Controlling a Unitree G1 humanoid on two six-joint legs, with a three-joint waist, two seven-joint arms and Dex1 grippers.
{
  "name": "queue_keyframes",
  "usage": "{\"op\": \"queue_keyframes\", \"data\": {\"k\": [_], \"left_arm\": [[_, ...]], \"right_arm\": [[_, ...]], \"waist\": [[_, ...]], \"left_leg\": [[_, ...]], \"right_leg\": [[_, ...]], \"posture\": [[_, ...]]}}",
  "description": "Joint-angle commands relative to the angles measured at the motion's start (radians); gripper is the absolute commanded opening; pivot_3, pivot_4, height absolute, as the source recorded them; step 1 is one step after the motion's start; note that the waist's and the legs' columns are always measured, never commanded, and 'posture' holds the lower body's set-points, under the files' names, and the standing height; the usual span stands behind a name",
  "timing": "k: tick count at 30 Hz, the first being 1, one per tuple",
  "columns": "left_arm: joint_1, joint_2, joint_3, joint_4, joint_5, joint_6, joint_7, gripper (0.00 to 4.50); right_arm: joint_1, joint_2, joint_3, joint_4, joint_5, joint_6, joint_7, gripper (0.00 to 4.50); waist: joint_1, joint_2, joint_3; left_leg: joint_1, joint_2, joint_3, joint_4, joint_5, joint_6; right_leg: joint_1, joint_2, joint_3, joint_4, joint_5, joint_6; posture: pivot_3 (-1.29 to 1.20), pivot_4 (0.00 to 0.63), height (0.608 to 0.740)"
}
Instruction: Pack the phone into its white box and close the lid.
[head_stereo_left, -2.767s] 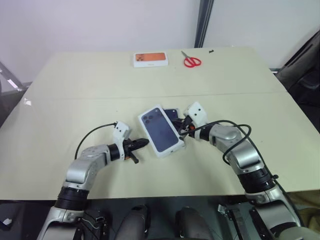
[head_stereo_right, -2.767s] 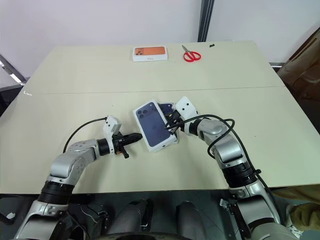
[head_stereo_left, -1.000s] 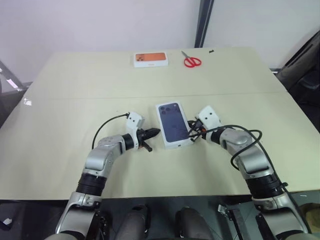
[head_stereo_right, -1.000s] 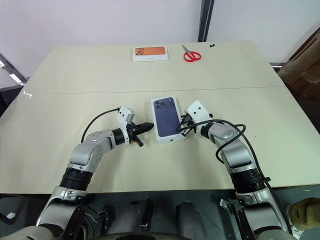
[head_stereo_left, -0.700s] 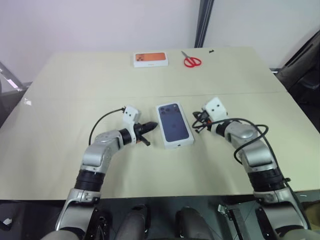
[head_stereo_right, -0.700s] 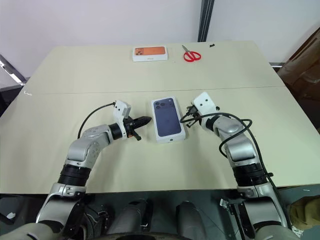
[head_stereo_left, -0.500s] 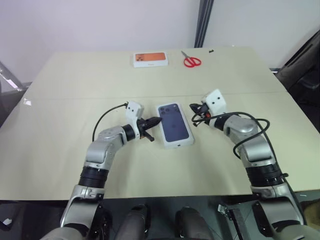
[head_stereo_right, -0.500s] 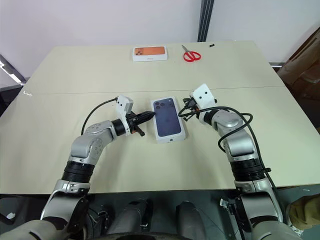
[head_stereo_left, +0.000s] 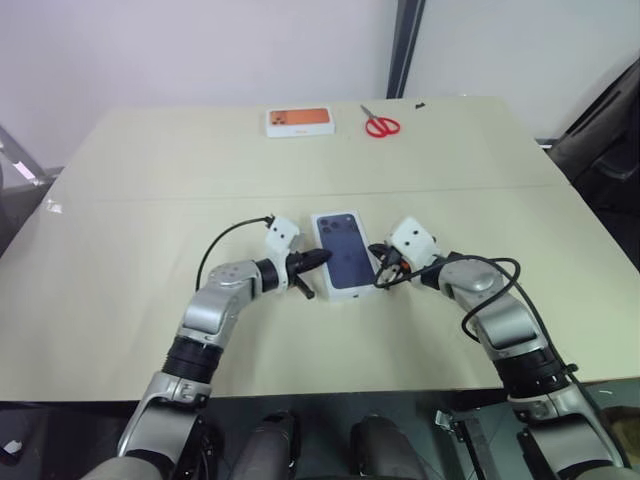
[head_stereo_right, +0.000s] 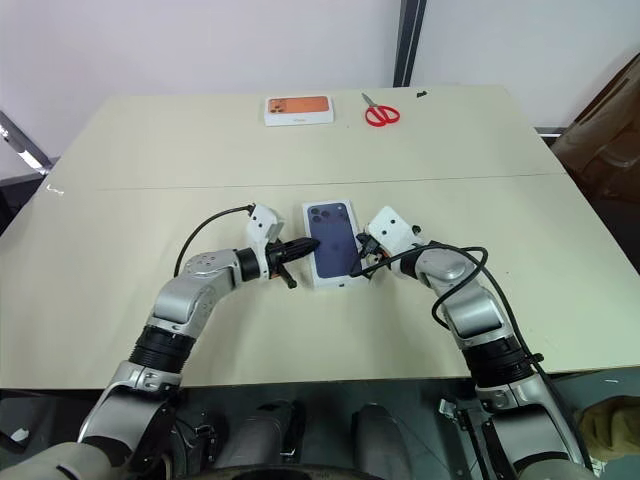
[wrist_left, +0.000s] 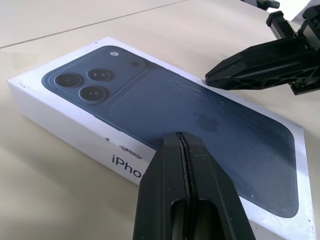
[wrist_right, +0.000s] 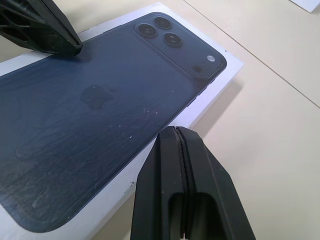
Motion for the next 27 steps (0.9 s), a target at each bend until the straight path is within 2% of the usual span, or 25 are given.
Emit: {"op": "queue_keyframes", "data": {"k": [1, 2, 3, 4, 7, 11, 15, 18, 21, 27], "left_arm": [[0.004, 0.003, 0.011, 0.017, -0.011, 0.023, -0.005, 0.00], [0.002, 0.004, 0.022, 0.011, -0.028, 0.034, -0.012, 0.00], [0.003, 0.009, 0.029, 0.001, -0.035, 0.033, -0.019, 0.55], [0.005, 0.016, 0.036, -0.013, -0.044, 0.033, -0.028, 0.89], [0.026, 0.074, 0.079, -0.084, -0.092, 0.052, -0.070, 2.31], [0.069, 0.175, 0.132, -0.135, -0.096, 0.001, -0.102, 4.46], [0.149, 0.295, 0.227, -0.212, -0.141, 0.008, -0.151, 4.46], [0.197, 0.341, 0.262, -0.243, -0.161, 0.003, -0.168, 4.46], [0.274, 0.392, 0.310, -0.251, -0.176, -0.016, -0.205, 4.46], [0.395, 0.450, 0.375, -0.262, -0.200, -0.030, -0.243, 4.46]], "right_arm": [[-0.006, 0.021, 0.002, 0.004, 0.019, 0.030, 0.013, 0.02], [-0.015, 0.043, -0.046, -0.006, 0.087, 0.078, 0.026, 0.02], [-0.025, 0.058, -0.085, -0.011, 0.131, 0.113, 0.026, 0.54], [-0.034, 0.066, -0.114, -0.013, 0.155, 0.130, 0.025, 0.86], [-0.046, 0.054, -0.172, -0.028, 0.191, 0.119, 0.029, 2.34], [-0.002, 0.013, -0.192, -0.079, 0.216, 0.093, 0.066, 4.47], [0.133, -0.067, -0.234, -0.192, 0.236, 0.027, 0.130, 4.47], [0.207, -0.121, -0.249, -0.224, 0.219, -0.054, 0.154, 4.47], [0.272, -0.161, -0.311, -0.277, 0.304, -0.025, 0.204, 4.47], [0.366, -0.229, -0.393, -0.287, 0.314, -0.058, 0.229, 4.47]], "waist": [[0.000, 0.000, 0.000], [-0.001, 0.000, 0.000], [-0.001, 0.000, 0.000], [0.000, 0.000, 0.000], [-0.003, 0.000, 0.000], [-0.001, 0.001, 0.001], [0.003, 0.001, 0.001], [0.002, 0.001, 0.001], [0.002, 0.001, 0.001], [0.002, 0.001, 0.001]], "left_leg": [[0.000, 0.000, 0.000, 0.000, 0.000, 0.000], [0.000, 0.000, 0.000, 0.000, 0.000, -0.001], [0.000, 0.000, 0.000, 0.000, 0.000, -0.001], [0.000, 0.000, 0.000, 0.000, 0.000, -0.001], [-0.002, 0.000, 0.000, 0.000, 0.000, -0.001], [-0.003, 0.000, 0.000, -0.001, 0.001, -0.002], [-0.005, 0.000, 0.000, 0.000, 0.001, -0.001], [-0.005, 0.000, 0.000, 0.000, -0.001, 0.002], [-0.004, 0.000, 0.000, 0.000, -0.001, 0.002], [-0.004, 0.000, 0.000, -0.001, -0.002, 0.003]], "right_leg": [[0.000, 0.000, 0.000, 0.000, 0.000, 0.000], [0.000, 0.000, 0.000, 0.000, 0.000, 0.000], [0.000, 0.000, 0.000, 0.000, 0.000, 0.000], [0.000, 0.000, 0.000, 0.000, 0.000, 0.000], [-0.002, 0.000, 0.000, 0.000, 0.000, 0.000], [-0.004, 0.000, 0.000, 0.000, 0.000, 0.000], [-0.004, -0.001, 0.000, -0.001, 0.000, 0.000], [-0.004, -0.001, 0.000, -0.001, 0.000, 0.000], [-0.003, -0.001, 0.000, -0.001, 0.000, 0.000], [-0.003, -0.001, 0.000, -0.002, 0.000, 0.000]], "posture": [[0.00, 0.150, 0.734], [0.00, 0.150, 0.734], [0.00, 0.150, 0.734], [0.00, 0.150, 0.734], [0.00, 0.150, 0.734], [0.00, 0.150, 0.734], [0.00, 0.150, 0.734], [0.00, 0.150, 0.734], [0.00, 0.150, 0.734], [0.00, 0.150, 0.734]]}}
